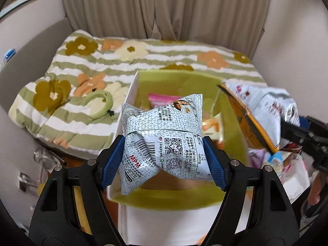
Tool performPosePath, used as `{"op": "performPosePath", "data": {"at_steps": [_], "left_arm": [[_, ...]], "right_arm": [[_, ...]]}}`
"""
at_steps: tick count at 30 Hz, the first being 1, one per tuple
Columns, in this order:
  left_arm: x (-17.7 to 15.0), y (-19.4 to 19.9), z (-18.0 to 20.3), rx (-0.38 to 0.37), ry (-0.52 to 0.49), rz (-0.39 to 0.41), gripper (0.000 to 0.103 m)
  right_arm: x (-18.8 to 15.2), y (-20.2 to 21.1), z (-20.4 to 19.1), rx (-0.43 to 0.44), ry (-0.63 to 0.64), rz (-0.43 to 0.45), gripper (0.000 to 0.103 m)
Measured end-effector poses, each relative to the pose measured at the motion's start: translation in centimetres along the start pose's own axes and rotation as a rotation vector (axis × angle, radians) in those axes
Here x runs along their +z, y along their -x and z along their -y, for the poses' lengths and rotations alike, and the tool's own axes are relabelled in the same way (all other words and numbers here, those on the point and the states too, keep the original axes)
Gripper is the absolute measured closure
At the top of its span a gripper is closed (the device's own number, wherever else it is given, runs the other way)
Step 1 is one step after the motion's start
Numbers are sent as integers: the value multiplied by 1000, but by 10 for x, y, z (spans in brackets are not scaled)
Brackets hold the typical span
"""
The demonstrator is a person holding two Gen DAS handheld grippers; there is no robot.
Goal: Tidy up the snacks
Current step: 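Carry both bags into the yellow-green box and open both tools to release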
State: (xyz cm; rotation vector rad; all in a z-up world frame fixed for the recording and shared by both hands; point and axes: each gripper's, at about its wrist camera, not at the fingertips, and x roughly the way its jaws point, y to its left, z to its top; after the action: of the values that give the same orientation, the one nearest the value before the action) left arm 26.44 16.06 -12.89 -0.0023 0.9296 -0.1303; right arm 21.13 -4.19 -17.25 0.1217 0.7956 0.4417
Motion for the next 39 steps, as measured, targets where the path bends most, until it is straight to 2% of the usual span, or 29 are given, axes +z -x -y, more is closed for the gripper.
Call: {"op": "performPosePath", "data": {"at_steps": [4, 6, 8, 11, 23, 27, 28, 29, 30, 31, 32, 35, 39], "left_arm": [[2, -32, -14, -38, -29, -59, 29], [2, -41, -15, -60, -45, -69, 21], [-1, -45, -13, -33, -72, -66, 1], [-5, -49, -13, -21, -96, -77, 0], [-40, -35, -32, -20, 7, -118, 0], [-42, -29, -34, -5, 11, -108, 0], [-42, -28, -35, -2, 12, -108, 0], [-42, -28, -34, -2, 12, -109, 0], [-42, -28, -34, -2, 12, -108, 0], [-42, -27, -34, 2, 11, -106, 0], [-42, -26, -34, 6, 11, -103, 0], [-46, -25, -36, 10, 20, -105, 0], [-54, -24, -40, 10, 43, -107, 0]], "right_arm": [[5, -28, -7, -21, -51, -28, 53], [5, -37, -8, -27, -76, -40, 53], [5, -43, -9, -34, -91, -48, 53], [4, -49, -10, -43, -111, -66, 53], [-10, -69, -24, -40, -126, -142, 51], [-11, -73, -24, -50, -126, -134, 49], [-11, -73, -23, -52, -132, -129, 45], [-12, -73, -23, -55, -134, -123, 33], [-12, -72, -23, -56, -136, -119, 26], [-13, -71, -23, -58, -134, -110, 11], [-14, -69, -23, -61, -131, -99, 5], [-19, -62, -24, -68, -110, -57, 5], [-26, -59, -25, -95, -99, -78, 5]]}}
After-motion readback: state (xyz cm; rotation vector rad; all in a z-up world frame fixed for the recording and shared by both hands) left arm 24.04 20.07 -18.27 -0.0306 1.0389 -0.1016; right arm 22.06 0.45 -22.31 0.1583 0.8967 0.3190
